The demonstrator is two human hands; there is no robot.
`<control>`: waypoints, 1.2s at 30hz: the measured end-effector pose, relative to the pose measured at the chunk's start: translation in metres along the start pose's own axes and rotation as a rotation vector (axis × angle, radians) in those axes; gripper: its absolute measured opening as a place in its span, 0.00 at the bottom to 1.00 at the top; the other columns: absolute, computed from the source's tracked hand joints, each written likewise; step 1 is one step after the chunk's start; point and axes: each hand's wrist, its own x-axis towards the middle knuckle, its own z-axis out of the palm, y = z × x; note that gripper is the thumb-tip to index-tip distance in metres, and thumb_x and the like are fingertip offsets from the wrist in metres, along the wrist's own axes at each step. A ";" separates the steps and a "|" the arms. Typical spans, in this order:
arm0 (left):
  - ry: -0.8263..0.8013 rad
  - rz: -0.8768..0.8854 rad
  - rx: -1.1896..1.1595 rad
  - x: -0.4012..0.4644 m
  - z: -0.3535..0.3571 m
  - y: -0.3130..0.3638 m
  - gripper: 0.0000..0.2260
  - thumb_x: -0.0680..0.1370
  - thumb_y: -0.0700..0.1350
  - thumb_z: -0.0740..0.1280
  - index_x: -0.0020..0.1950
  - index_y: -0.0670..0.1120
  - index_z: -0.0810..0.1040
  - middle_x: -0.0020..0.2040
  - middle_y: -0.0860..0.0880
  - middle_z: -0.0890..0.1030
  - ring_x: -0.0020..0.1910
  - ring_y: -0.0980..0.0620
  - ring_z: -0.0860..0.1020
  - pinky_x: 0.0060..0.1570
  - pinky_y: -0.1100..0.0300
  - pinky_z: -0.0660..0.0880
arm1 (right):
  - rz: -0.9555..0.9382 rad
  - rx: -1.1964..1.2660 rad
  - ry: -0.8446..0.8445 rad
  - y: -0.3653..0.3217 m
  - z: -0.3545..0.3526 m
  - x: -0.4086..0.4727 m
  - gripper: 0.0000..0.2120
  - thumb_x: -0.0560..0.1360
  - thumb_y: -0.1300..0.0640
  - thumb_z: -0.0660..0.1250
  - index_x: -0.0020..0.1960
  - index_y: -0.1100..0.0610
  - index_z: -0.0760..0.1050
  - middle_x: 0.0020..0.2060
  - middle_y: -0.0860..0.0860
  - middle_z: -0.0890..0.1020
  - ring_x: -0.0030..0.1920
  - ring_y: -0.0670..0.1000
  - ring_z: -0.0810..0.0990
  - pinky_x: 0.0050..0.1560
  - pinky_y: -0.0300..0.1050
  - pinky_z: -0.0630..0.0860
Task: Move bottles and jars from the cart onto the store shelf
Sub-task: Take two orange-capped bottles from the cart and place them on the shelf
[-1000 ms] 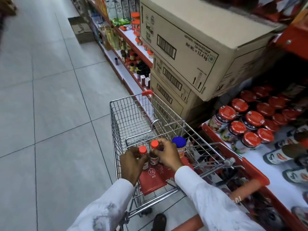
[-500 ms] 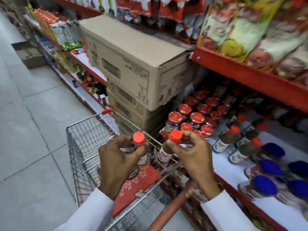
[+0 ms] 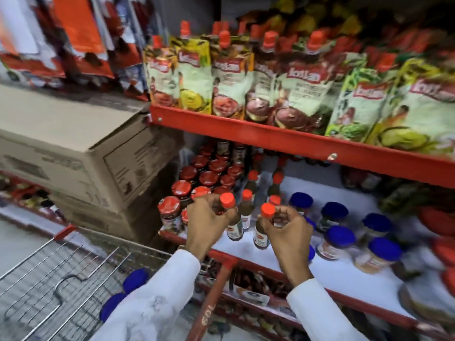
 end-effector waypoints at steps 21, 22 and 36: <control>-0.238 -0.104 0.146 0.029 0.065 -0.033 0.04 0.68 0.39 0.75 0.41 0.44 0.83 0.35 0.54 0.83 0.37 0.54 0.83 0.38 0.64 0.78 | 0.171 -0.135 0.032 0.050 0.021 0.022 0.08 0.67 0.54 0.78 0.42 0.52 0.80 0.38 0.47 0.86 0.38 0.44 0.83 0.39 0.39 0.80; -0.238 -0.106 0.148 0.029 0.064 -0.033 0.04 0.68 0.40 0.75 0.41 0.44 0.83 0.35 0.53 0.84 0.38 0.53 0.84 0.39 0.62 0.80 | 0.166 -0.137 0.028 0.050 0.022 0.022 0.08 0.67 0.53 0.78 0.43 0.52 0.80 0.38 0.47 0.86 0.37 0.43 0.83 0.38 0.37 0.79; -0.171 -0.014 0.187 -0.006 0.016 -0.034 0.17 0.70 0.44 0.77 0.57 0.51 0.81 0.46 0.53 0.82 0.45 0.55 0.79 0.53 0.58 0.79 | -0.203 -0.465 -0.121 0.019 -0.006 -0.015 0.28 0.72 0.53 0.71 0.70 0.52 0.67 0.68 0.51 0.74 0.67 0.55 0.70 0.59 0.49 0.76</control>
